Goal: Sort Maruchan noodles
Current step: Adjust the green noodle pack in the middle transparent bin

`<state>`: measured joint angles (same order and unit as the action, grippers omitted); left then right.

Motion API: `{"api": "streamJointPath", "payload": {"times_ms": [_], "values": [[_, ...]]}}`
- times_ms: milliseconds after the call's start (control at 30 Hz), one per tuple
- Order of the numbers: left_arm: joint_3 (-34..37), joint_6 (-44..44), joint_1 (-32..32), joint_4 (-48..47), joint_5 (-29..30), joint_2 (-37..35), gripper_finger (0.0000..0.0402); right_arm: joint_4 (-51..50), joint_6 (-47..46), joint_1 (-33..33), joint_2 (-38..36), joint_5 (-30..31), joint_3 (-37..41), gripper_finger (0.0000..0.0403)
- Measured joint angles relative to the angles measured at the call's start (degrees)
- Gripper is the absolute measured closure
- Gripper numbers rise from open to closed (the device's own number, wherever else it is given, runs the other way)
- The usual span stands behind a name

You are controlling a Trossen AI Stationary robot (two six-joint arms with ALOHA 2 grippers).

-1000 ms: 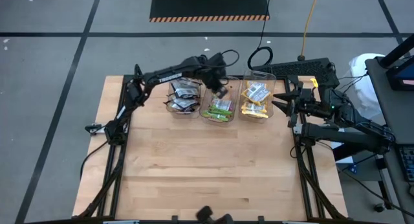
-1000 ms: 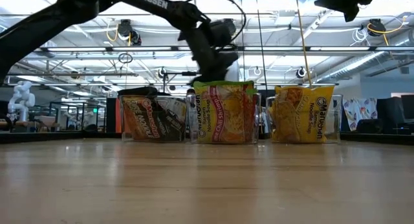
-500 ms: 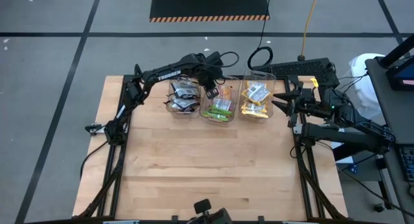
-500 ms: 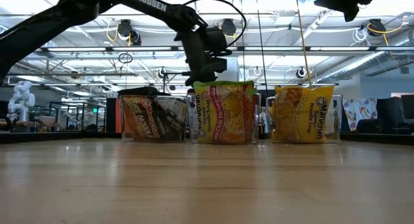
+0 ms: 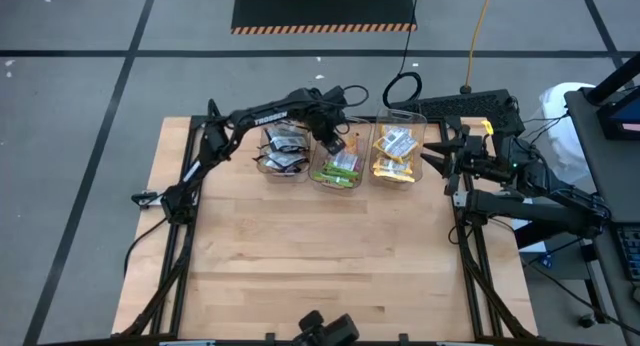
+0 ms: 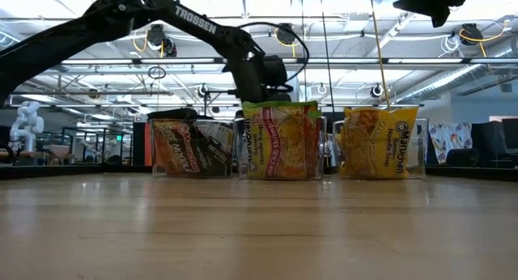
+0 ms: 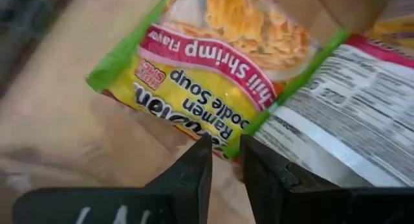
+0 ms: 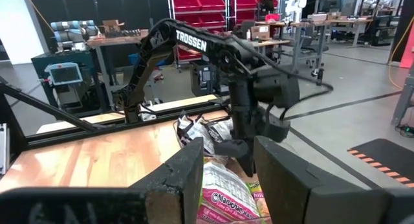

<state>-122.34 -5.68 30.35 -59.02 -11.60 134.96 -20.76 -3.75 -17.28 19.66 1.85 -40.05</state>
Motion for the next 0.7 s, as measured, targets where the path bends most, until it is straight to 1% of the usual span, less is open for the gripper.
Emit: {"api": "streamJointPath", "payload": {"times_ms": [400,700], "values": [[0.00,-5.32,0.07,2.64,0.05,0.71,0.0316,0.26,-0.08,0.00,0.01,0.00,0.00,0.0271],[-0.07,-5.45,-0.04,4.38,0.51,1.42,0.0316,0.20,-0.08,0.00,0.00,-0.04,0.00,0.0271]]}}
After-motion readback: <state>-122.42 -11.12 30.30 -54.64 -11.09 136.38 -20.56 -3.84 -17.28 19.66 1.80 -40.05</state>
